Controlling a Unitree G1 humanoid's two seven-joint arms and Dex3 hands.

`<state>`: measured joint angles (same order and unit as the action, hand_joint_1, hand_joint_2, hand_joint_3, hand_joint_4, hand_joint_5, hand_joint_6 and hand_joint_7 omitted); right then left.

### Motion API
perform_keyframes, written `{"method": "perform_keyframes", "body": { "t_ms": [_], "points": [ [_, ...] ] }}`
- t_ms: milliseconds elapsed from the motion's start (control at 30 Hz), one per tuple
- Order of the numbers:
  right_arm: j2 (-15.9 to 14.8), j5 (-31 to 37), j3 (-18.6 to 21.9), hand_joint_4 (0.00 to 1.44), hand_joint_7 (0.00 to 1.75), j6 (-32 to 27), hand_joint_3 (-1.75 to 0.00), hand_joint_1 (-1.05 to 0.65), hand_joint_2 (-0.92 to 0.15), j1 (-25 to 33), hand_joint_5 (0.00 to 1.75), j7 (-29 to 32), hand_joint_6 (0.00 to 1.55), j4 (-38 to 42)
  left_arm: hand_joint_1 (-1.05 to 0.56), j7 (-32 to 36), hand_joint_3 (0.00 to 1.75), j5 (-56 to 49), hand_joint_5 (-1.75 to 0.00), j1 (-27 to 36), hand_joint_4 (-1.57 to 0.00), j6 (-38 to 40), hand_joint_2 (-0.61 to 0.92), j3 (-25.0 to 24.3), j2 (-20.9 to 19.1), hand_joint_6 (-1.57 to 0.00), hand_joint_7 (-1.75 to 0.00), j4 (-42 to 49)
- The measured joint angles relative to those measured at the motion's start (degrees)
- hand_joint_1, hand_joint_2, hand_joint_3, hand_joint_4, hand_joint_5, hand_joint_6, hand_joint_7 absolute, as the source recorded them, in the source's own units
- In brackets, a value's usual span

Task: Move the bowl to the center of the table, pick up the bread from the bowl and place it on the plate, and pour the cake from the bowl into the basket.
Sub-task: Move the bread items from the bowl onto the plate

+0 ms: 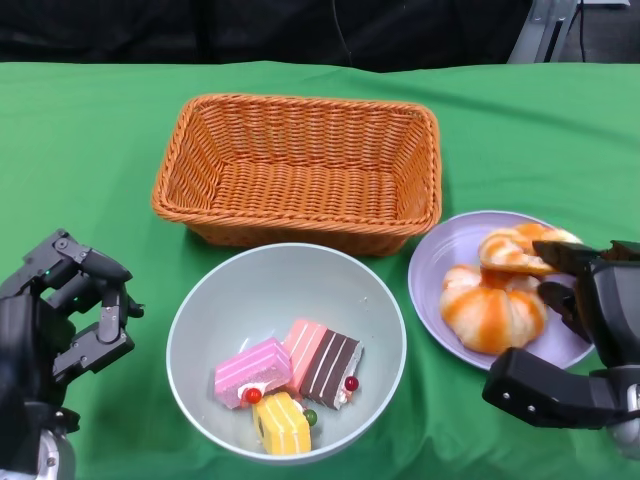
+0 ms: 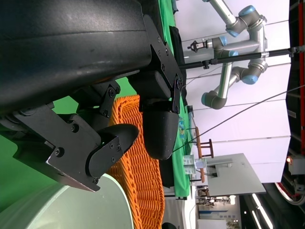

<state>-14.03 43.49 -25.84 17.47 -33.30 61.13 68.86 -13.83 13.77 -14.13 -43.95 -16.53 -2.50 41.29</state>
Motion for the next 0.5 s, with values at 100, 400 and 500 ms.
{"method": "perform_keyframes", "body": {
  "t_ms": [100, 400, 500],
  "points": [
    [0.0, 0.0, -0.2, 0.42, 0.0, 0.0, -0.25, -0.75, -0.92, 0.9, 0.04, -1.5, 0.43, -3.2, -0.01, -0.1, 1.15, 0.3, -1.62, 0.0, -0.8, 0.0, 0.54, 0.0, 0.0, -0.8, -1.41, 0.2],
    [-0.2, -0.2, -0.1, 0.16, 0.0, 2.9, -0.33, -0.81, -0.92, 4.4, 0.0, -4.2, 0.3, -11.4, -0.01, -0.2, 1.16, 0.3, -1.61, -0.1, -0.81, 0.0, 0.54, 0.0, 0.0, -0.8, -1.41, 0.5],
    [-0.2, -0.2, 0.0, 0.13, 0.0, 3.0, -0.32, -0.8, -0.92, 5.1, 0.0, -5.3, 0.29, -13.8, -0.01, -0.2, 1.16, 0.3, -1.62, -0.1, -0.8, 0.0, 0.54, 0.0, 0.0, -0.8, -1.41, 0.5]
  ]
}}
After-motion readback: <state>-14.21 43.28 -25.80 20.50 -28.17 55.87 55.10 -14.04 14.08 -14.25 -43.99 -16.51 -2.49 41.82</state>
